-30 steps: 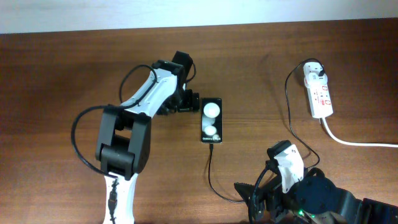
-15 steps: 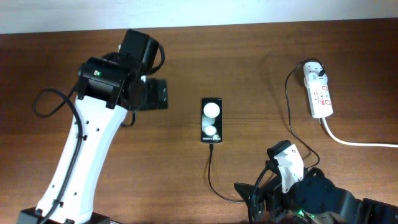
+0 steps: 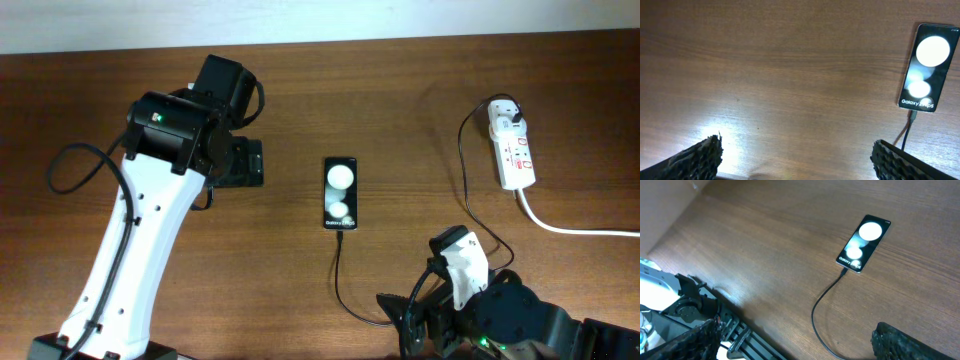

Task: Plug charger to phone and switch on socket

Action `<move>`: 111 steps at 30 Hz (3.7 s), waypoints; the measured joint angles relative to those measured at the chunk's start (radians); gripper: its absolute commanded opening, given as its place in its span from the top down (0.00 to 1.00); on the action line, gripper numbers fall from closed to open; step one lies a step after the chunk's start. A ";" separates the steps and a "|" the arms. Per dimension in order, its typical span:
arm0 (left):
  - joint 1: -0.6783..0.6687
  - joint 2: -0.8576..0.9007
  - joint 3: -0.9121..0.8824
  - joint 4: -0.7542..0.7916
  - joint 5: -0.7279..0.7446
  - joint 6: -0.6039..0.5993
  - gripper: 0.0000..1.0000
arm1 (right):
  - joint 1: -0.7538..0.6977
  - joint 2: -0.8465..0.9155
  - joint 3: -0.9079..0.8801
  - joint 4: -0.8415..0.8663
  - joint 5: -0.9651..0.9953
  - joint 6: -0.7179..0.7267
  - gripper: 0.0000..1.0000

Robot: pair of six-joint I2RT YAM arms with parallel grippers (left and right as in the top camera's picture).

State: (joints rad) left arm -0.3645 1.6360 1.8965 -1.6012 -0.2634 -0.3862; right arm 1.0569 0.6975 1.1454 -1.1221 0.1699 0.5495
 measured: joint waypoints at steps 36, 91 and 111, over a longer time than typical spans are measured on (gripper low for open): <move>0.000 -0.909 -0.001 -0.022 -0.003 0.000 0.01 | -0.011 0.554 -0.001 0.132 -0.009 0.393 0.96; 0.306 -1.611 0.008 -0.086 -0.008 0.000 0.01 | -1.416 1.386 0.785 -0.216 -0.113 0.026 0.96; 0.227 -1.622 0.018 -0.086 -0.007 0.000 0.01 | -1.416 1.591 0.822 0.055 -0.209 0.110 0.96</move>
State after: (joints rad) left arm -0.1371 0.0135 1.9144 -1.6875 -0.2707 -0.3866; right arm -0.3595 2.2883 1.9675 -1.0672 -0.0391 0.6594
